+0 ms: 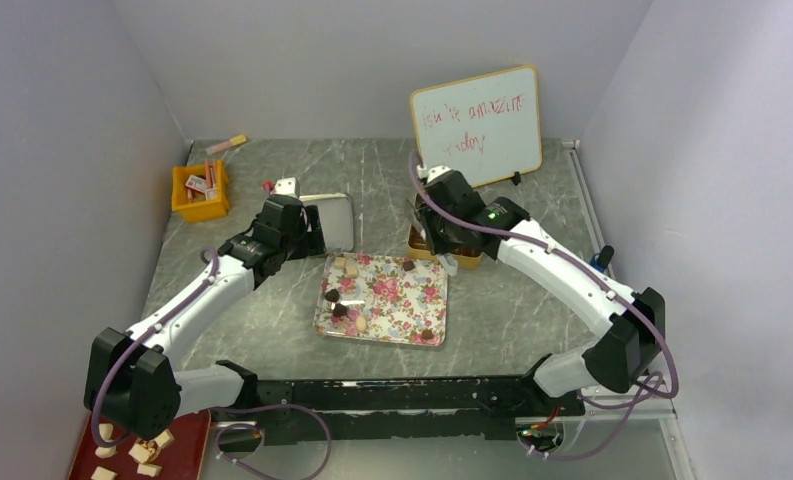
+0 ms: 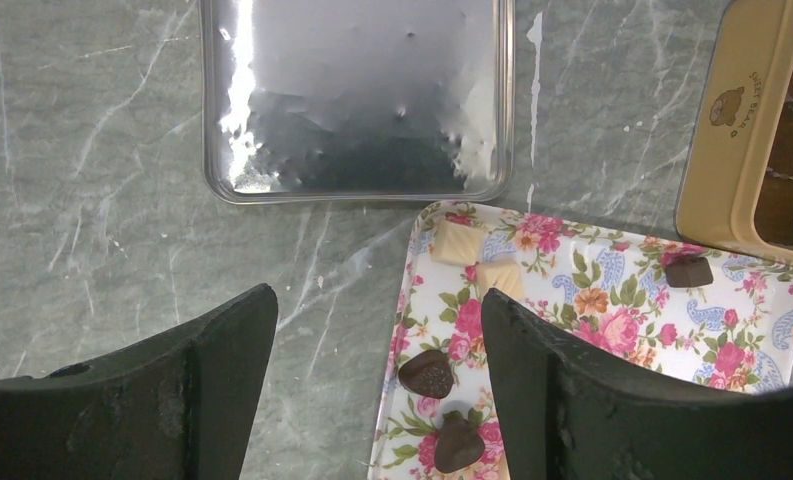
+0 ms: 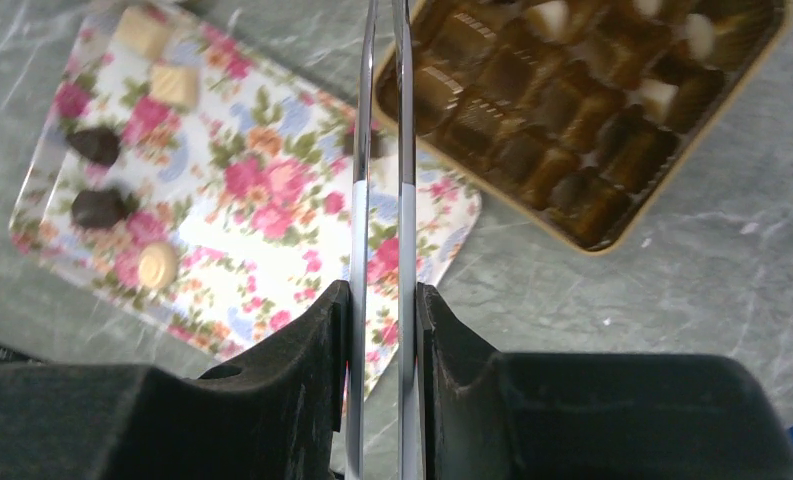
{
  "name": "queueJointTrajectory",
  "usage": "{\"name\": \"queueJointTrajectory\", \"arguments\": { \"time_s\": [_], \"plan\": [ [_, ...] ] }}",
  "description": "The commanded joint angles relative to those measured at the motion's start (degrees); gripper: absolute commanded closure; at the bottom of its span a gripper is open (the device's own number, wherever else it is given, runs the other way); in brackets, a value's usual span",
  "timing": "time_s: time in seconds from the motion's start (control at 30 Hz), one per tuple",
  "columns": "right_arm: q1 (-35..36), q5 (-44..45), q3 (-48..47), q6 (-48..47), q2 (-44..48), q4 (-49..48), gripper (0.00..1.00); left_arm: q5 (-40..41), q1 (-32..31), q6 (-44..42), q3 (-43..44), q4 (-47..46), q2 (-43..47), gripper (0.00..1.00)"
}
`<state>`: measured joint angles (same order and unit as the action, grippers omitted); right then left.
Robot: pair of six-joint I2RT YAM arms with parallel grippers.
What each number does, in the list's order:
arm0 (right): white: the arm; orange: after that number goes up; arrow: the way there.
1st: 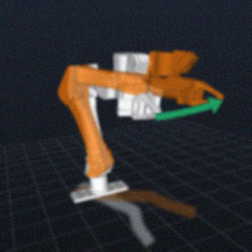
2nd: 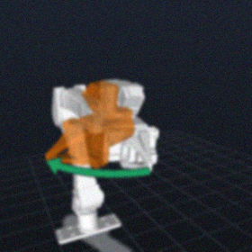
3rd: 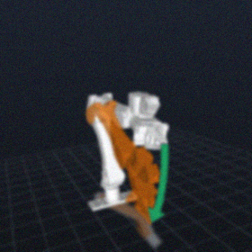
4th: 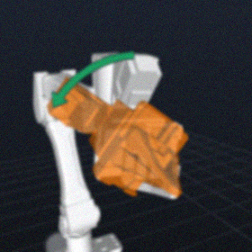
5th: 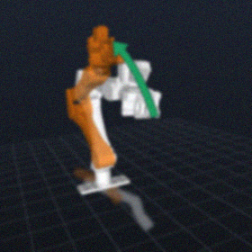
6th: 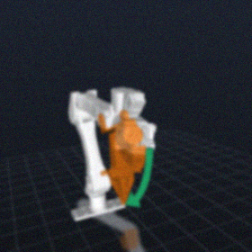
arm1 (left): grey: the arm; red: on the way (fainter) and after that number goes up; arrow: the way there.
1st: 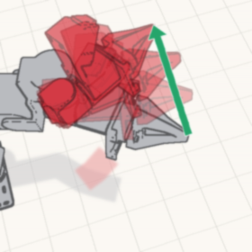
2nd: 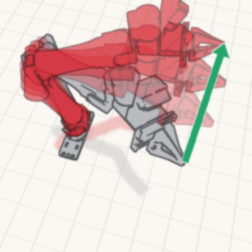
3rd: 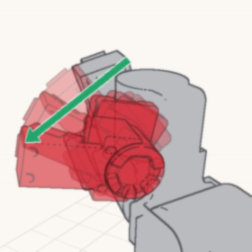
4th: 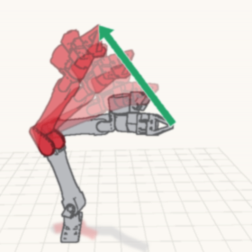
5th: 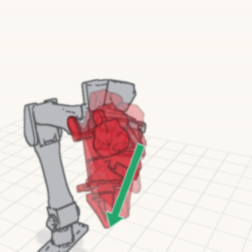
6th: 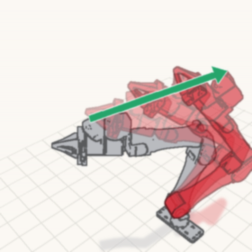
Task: Pack the chocolate
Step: Adjust the fake chocolate on the plate.
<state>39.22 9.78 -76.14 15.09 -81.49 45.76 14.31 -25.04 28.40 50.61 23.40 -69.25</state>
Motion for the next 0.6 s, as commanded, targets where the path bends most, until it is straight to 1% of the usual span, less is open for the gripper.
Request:
{"name": "queueJointTrajectory", "arguments": {
  "time_s": [0.0, 0.23, 0.57],
  "plan": [
    [5.8, -1.9, -1.3, 0.7, 1.3, 0.9, 0.80, -0.9, 0.3, 1.5, -0.9, -1.0, 0.5, 0.21],
    [13.4, -2.2, 1.2, 4.4, -1.8, -2.1, 0.79, -0.5, 0.3, 1.7, -1.1, -0.1, 1.7, 0.21],
    [18.1, -3.2, 3.0, 6.3, -6.5, -4.4, 0.72, 0.6, 0.3, 1.1, -1.3, 1.2, 3.6, 0.20]
  ]
}}
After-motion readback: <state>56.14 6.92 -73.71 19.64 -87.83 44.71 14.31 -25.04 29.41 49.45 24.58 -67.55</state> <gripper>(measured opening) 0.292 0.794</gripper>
